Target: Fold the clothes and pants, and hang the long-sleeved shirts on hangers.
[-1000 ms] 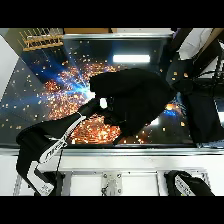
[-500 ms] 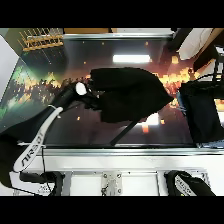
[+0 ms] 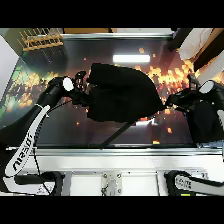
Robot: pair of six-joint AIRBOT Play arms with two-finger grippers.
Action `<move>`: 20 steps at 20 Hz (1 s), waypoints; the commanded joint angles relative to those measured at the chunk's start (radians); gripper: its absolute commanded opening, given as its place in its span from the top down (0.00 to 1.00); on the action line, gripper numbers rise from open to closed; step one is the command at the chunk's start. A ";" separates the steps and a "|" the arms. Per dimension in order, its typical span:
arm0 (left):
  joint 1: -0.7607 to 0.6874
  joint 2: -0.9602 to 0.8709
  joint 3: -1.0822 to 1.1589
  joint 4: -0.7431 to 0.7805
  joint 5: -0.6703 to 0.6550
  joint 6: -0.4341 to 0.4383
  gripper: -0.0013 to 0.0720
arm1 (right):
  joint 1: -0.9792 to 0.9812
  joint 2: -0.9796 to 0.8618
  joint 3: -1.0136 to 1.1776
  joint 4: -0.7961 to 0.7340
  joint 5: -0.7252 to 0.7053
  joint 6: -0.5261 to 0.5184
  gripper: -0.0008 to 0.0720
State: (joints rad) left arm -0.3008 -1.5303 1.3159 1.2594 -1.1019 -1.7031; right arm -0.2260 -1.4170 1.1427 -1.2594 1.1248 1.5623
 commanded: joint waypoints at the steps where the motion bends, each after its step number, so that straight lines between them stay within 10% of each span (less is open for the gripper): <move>1: 0.003 0.002 0.000 0.007 -0.005 0.006 0.98 | -0.029 -0.157 -0.015 0.124 -0.064 0.024 0.11; 9: 0.003 0.002 0.000 0.006 0.001 0.005 0.98 | -0.003 -0.233 -0.015 0.311 -0.147 -0.175 0.18; 11: 0.003 0.002 0.000 0.006 0.001 0.005 0.98 | 0.005 -0.229 -0.015 0.311 -0.143 -0.233 0.96; 20: 0.124 0.285 0.388 0.023 -0.012 0.005 0.98 | 0.005 0.188 0.351 0.336 0.064 -0.276 0.95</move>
State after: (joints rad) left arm -0.2153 -1.3605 1.5330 1.2797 -1.1030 -1.6974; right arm -0.2222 -1.3766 1.3415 -0.9421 1.1049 1.2968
